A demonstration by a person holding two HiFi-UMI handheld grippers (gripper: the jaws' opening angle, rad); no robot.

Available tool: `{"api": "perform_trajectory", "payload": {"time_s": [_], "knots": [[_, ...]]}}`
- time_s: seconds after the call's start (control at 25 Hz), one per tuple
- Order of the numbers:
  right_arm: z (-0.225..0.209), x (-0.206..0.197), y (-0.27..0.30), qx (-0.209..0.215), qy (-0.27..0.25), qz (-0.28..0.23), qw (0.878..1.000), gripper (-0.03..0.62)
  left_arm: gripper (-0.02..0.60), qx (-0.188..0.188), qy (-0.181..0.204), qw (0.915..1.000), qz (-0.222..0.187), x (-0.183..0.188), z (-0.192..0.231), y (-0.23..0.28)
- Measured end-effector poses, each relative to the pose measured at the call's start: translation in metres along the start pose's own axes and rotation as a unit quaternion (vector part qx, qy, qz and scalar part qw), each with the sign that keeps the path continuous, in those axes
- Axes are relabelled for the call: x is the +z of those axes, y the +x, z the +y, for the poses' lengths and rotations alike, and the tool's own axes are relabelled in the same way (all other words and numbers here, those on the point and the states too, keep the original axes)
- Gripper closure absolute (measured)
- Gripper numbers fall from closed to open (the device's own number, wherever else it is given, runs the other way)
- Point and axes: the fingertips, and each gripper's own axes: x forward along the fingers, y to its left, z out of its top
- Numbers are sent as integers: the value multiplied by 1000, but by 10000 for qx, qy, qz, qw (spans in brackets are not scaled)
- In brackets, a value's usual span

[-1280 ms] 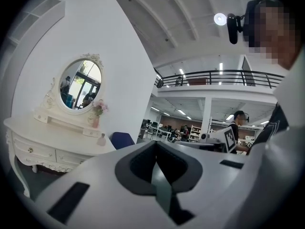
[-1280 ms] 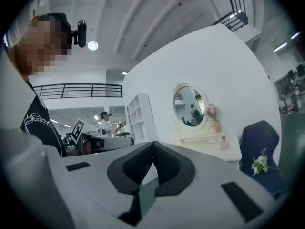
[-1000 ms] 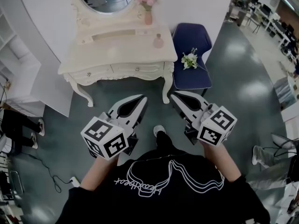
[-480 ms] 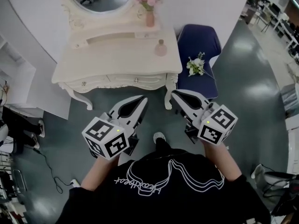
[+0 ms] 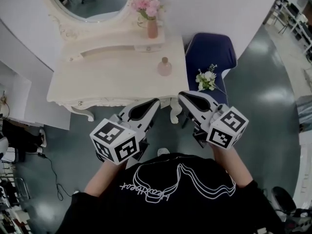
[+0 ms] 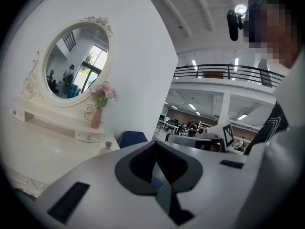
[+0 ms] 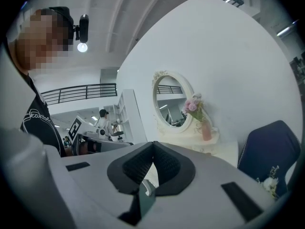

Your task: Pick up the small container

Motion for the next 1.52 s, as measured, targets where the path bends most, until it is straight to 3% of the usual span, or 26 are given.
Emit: {"api": "perform_trajectory", "payload": {"time_s": [0.6, 1.24, 1.36, 1.52], "knots": [[-52, 6, 24, -245, -23, 17, 9997, 588, 575, -82, 153, 9998, 34, 16, 41, 37], [-155, -21, 97, -840, 296, 394, 9952, 582, 575, -176, -161, 9977, 628, 14, 152, 108], [-168, -27, 108, -886, 384, 461, 9943, 572, 575, -154, -247, 9965, 780, 9, 168, 114], [-183, -34, 123, -873, 345, 529, 9942, 504, 575, -106, -359, 9947, 955, -3, 186, 118]]}}
